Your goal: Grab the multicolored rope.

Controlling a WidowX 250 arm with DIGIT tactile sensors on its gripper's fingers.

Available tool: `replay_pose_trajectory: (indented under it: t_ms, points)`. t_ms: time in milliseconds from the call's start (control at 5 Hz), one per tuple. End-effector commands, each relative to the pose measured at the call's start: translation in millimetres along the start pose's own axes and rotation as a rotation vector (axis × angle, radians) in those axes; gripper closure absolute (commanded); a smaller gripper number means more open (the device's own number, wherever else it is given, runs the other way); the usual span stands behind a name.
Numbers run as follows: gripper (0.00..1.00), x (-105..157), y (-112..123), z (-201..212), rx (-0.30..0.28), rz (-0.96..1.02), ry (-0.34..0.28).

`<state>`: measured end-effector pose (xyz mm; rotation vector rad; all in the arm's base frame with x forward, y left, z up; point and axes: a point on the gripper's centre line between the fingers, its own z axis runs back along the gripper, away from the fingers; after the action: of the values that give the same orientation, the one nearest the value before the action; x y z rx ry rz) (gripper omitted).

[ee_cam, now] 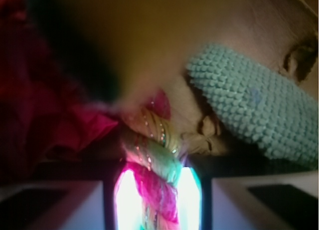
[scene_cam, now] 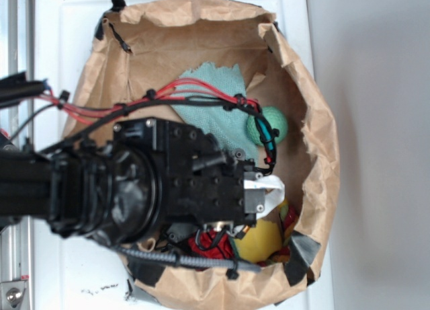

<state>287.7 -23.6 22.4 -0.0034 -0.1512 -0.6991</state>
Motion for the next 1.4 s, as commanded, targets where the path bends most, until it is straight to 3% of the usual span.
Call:
replay_pose_trajectory:
  t_ms: [0, 200, 400, 600, 1000, 1200]
  points:
    - [1.00, -7.1, 33.8, 77.1, 0.010, 0.366, -0.133]
    - [1.00, -15.0, 45.6, 127.0, 0.039, 0.493, -0.242]
    - [1.00, -20.2, 56.5, 164.6, 0.173, 0.613, -0.262]
    - [1.00, -16.2, 56.2, 189.9, 0.269, 0.749, -0.231]
    - [1.00, -11.9, 41.8, 204.2, 0.271, 0.764, -0.135]
    - [1.00, -10.0, 23.1, 202.4, 0.184, 0.656, -0.085]
